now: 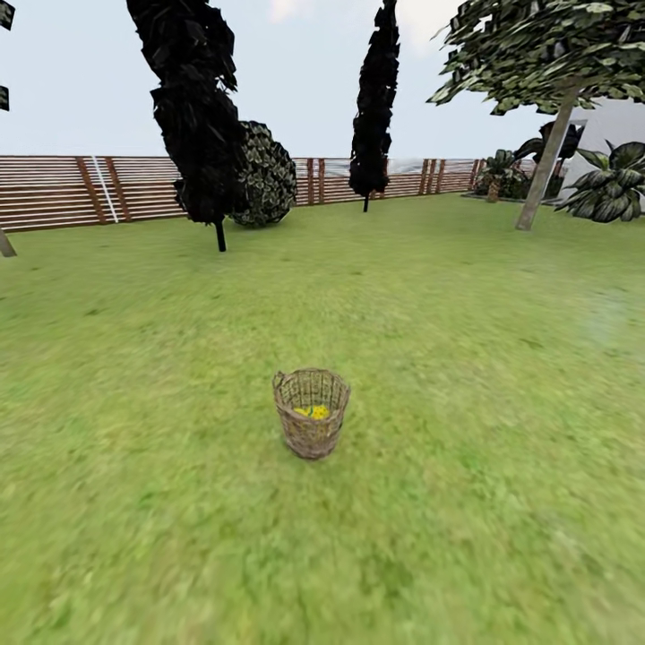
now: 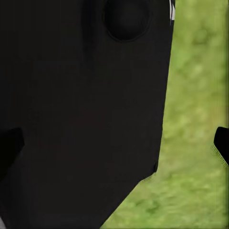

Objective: Take the three Easter eggs out of the wicker basket on the lawn in the garden, then place them on the lawn next to a single tree (choose any tree) so that all three eggs are next to the same tree and none are left in the basket.

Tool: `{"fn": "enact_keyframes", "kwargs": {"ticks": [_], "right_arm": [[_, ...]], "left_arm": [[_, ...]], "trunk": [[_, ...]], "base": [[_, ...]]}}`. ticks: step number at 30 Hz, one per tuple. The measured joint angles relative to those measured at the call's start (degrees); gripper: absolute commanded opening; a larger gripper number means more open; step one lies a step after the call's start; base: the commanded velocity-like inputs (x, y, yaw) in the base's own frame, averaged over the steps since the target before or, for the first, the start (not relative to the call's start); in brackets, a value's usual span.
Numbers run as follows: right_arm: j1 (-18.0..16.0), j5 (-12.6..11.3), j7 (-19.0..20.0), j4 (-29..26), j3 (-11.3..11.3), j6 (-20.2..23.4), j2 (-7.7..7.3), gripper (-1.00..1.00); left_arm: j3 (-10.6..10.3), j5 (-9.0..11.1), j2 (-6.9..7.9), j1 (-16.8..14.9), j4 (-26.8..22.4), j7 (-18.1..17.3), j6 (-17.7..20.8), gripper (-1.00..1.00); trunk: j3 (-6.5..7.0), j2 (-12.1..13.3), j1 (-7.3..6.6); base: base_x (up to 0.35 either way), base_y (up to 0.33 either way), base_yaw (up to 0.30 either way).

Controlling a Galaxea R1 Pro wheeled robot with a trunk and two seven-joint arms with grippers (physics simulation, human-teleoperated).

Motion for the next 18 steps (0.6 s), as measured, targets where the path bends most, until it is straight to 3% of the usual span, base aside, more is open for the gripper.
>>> {"fn": "enact_keyframes", "kwargs": {"ticks": [18], "right_arm": [[0.0,0.0,0.0,0.0,0.0,0.0,-0.04,1.00]], "left_arm": [[0.0,0.0,0.00,0.0,0.0,0.0,0.0,1.00]], "trunk": [[-0.68,0.0,0.00]], "base": [[0.326,0.024,0.000]]}}
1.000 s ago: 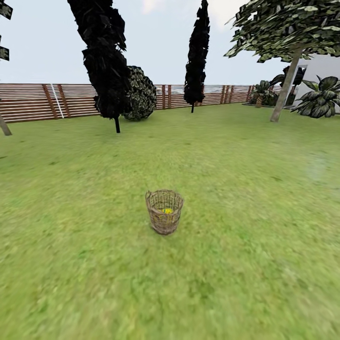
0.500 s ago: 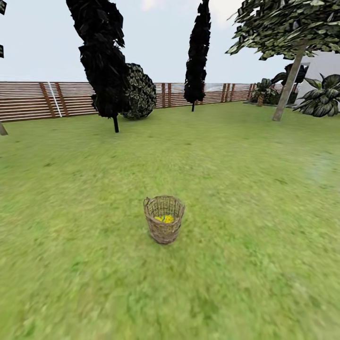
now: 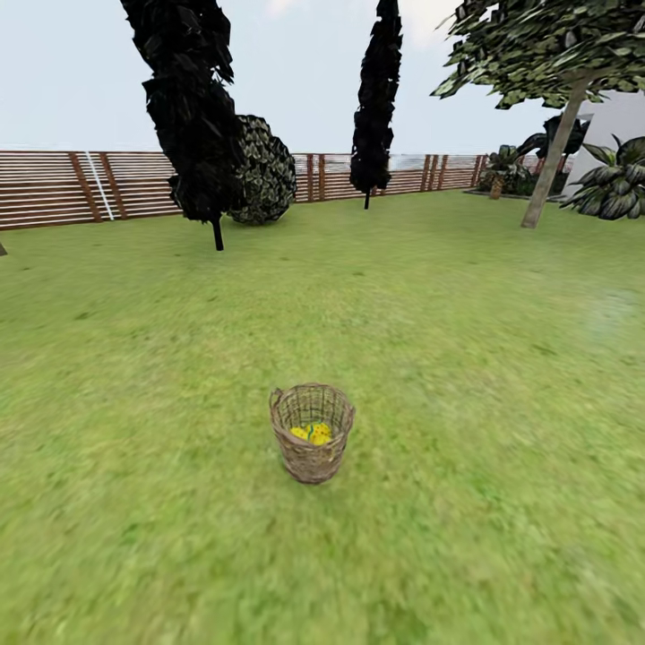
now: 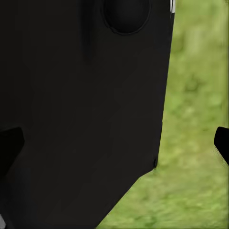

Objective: Take the three Easter eggs out of the wicker basket on the lawn in the garden, then place them on the lawn next to a single tree (choose any tree) so that all three eggs are next to the same tree and none are left in the basket.

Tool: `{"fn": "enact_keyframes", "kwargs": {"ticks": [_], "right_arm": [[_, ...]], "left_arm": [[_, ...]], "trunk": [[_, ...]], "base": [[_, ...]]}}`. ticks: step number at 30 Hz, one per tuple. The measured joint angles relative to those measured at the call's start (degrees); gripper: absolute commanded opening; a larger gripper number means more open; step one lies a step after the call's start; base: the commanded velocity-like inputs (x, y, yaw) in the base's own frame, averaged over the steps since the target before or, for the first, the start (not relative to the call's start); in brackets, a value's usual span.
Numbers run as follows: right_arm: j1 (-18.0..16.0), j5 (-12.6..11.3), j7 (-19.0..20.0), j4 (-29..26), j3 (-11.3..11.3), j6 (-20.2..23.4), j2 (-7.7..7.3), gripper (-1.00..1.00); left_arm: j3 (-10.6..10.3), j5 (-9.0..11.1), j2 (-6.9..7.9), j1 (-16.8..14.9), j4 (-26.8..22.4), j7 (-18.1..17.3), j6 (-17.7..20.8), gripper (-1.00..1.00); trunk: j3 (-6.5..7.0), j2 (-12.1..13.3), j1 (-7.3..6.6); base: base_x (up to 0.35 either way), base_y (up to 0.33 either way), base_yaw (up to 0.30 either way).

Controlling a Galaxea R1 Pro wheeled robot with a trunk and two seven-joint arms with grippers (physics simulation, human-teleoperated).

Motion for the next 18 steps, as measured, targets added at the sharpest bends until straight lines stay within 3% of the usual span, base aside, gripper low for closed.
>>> {"fn": "enact_keyframes", "kwargs": {"ticks": [7,18], "right_arm": [[0.0,0.0,0.0,-0.1,0.0,0.0,0.08,1.00],[0.0,0.2,0.1,-0.1,0.1,0.1,0.10,1.00]], "left_arm": [[0.0,0.0,0.00,0.0,0.0,0.0,0.0,1.00],[0.0,0.0,0.00,0.0,0.0,0.0,0.0,1.00]], "trunk": [[-0.06,0.0,0.00],[-0.07,0.0,0.01]], "base": [[0.303,0.146,-0.052],[0.272,0.187,-0.259]]}}
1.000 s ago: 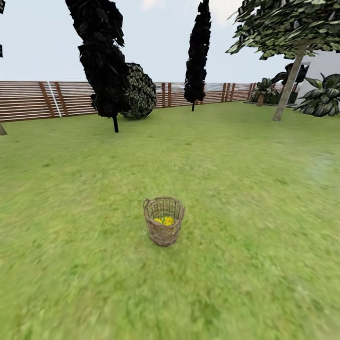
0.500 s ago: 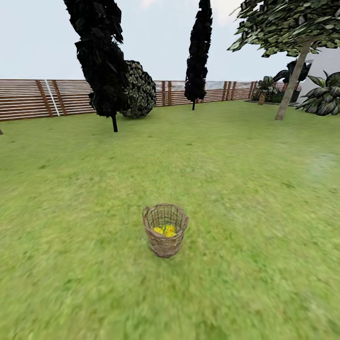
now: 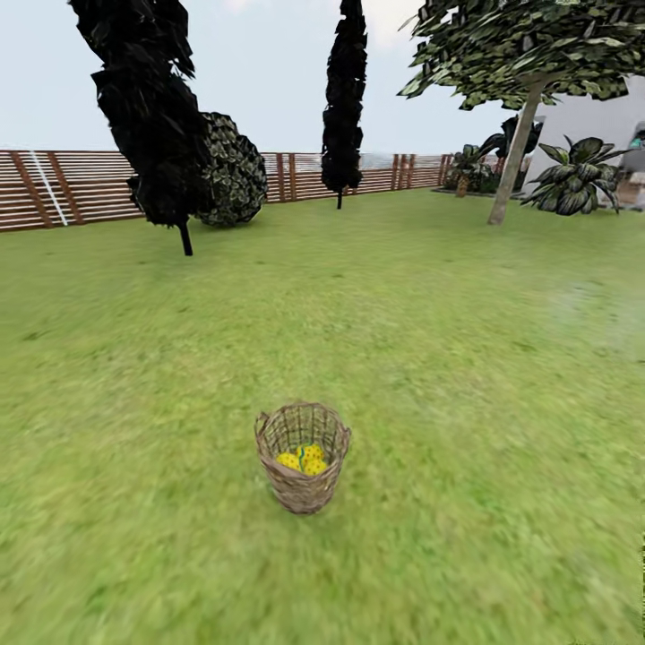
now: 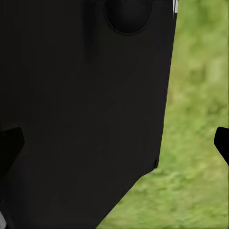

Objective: Take the three Easter eggs out of the wicker basket on the lawn in the garden, then place them on the lawn next to a single tree (choose any tree) so that all three eggs are next to the same tree and none are left in the basket.

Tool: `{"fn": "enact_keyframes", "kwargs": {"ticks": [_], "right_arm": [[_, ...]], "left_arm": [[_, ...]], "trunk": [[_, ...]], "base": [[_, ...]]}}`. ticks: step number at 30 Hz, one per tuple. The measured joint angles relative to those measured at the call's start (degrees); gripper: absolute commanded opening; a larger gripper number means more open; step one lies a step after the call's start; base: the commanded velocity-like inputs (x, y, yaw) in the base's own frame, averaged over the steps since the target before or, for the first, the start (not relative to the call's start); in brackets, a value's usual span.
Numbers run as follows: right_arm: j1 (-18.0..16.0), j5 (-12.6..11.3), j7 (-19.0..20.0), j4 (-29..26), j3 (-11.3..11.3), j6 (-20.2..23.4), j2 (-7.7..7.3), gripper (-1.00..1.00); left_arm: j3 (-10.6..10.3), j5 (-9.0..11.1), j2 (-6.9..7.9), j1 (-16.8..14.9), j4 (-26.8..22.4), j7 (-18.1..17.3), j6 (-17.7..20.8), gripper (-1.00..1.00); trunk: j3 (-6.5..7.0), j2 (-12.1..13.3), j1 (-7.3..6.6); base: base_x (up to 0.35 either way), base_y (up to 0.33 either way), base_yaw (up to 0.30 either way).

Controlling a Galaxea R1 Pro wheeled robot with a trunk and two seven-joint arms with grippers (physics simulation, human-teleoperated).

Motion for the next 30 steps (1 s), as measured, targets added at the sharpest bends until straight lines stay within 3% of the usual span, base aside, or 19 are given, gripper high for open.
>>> {"fn": "enact_keyframes", "kwargs": {"ticks": [8,30], "right_arm": [[0.0,0.4,0.0,0.0,0.2,0.0,0.02,1.00],[0.0,0.4,0.0,0.1,0.1,-0.1,-0.10,1.00]], "left_arm": [[0.0,0.0,0.00,0.0,0.0,0.0,0.0,1.00],[0.0,0.0,0.00,0.0,0.0,0.0,0.0,1.00]], "trunk": [[-0.01,0.0,0.00],[-0.02,0.0,0.00]], "base": [[0.268,0.192,-0.204],[0.262,0.205,-0.008]]}}
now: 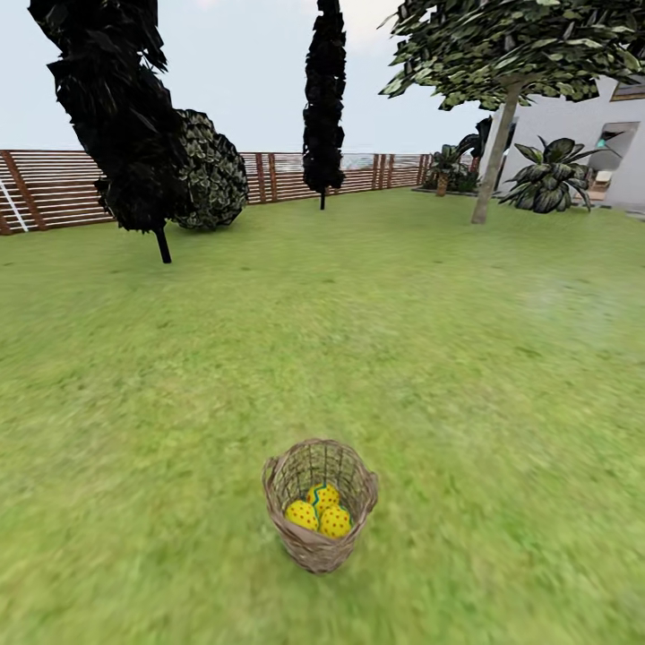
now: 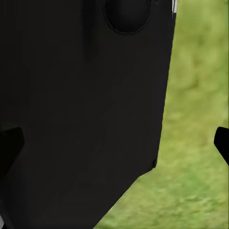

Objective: Take the three Easter eggs out of the wicker basket on the lawn in the garden, then place them on the lawn next to a single tree (choose any tree) so that all three eggs are next to the same tree and none are left in the basket.

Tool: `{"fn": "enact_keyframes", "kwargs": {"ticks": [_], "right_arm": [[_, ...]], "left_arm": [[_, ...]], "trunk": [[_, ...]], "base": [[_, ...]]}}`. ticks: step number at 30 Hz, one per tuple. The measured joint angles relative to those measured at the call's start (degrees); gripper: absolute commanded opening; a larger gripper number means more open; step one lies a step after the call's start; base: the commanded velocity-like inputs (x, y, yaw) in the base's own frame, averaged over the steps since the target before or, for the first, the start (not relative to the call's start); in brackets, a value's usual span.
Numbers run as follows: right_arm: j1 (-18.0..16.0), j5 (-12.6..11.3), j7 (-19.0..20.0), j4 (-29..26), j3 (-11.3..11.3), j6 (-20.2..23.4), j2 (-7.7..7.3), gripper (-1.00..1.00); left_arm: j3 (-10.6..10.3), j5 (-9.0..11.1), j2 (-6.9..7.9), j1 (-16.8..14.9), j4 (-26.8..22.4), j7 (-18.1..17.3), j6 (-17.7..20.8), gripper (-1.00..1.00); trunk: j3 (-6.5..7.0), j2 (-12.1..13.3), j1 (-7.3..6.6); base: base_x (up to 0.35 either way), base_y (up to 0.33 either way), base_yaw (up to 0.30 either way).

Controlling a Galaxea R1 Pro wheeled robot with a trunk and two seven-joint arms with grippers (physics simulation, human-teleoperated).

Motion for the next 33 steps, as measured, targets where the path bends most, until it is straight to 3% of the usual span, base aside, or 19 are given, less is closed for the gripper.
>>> {"fn": "enact_keyframes", "kwargs": {"ticks": [11,21,33], "right_arm": [[0.0,-0.2,0.0,-0.1,-0.1,0.1,0.08,1.00],[0.0,-0.5,0.0,-0.1,-0.2,0.0,0.08,1.00],[0.0,-0.6,0.0,-0.2,-0.3,0.0,0.07,1.00]], "left_arm": [[0.0,0.0,0.00,0.0,0.0,0.0,0.0,1.00],[0.0,0.0,0.00,0.0,0.0,0.0,-0.1,1.00],[0.0,0.0,0.00,0.0,0.0,-0.1,-2.1,1.00]], "trunk": [[0.00,0.0,0.00],[0.31,0.0,0.00],[0.42,0.0,0.01]], "base": [[0.271,0.208,-0.006],[0.276,0.199,-0.174],[0.234,0.038,-0.025]]}}
